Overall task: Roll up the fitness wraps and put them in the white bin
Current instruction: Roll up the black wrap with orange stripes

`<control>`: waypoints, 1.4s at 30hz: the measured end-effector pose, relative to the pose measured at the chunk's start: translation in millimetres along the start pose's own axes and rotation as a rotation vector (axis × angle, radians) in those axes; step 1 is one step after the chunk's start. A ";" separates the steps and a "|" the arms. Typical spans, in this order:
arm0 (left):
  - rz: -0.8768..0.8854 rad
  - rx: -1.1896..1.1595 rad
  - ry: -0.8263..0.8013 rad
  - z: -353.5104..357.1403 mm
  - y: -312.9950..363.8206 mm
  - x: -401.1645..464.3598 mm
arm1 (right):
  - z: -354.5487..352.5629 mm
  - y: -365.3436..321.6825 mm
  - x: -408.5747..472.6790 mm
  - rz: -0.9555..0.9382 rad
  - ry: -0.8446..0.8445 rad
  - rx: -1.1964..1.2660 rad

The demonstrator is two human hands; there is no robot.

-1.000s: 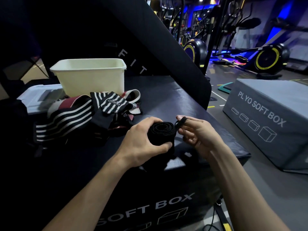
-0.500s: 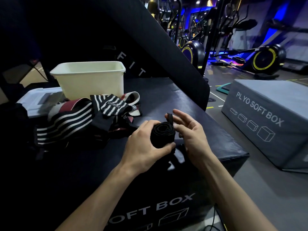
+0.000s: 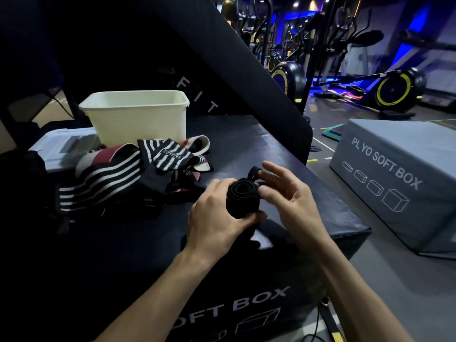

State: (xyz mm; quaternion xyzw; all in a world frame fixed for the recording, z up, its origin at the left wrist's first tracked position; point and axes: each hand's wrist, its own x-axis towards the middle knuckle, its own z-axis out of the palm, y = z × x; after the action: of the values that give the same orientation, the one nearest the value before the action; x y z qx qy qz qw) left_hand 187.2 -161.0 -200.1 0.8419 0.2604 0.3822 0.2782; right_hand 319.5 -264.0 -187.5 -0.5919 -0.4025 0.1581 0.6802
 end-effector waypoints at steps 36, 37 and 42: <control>-0.005 -0.391 -0.214 -25.2 -27.8 14.8 | -8.7 8.2 13.0 -0.082 -0.237 -0.157; -0.009 -0.397 -0.230 -25.6 -29.3 18.6 | -9.7 8.5 13.3 -0.082 -0.244 -0.151; 0.024 -0.360 -0.342 -23.7 -32.8 30.0 | -10.3 9.7 15.3 -0.086 -0.275 -0.134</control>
State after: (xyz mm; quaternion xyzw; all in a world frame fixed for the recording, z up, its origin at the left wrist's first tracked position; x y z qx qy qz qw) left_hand 178.2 -111.9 -193.9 0.8341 0.1273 0.2776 0.4594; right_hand 339.2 -258.0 -190.8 -0.5910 -0.5262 0.1812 0.5840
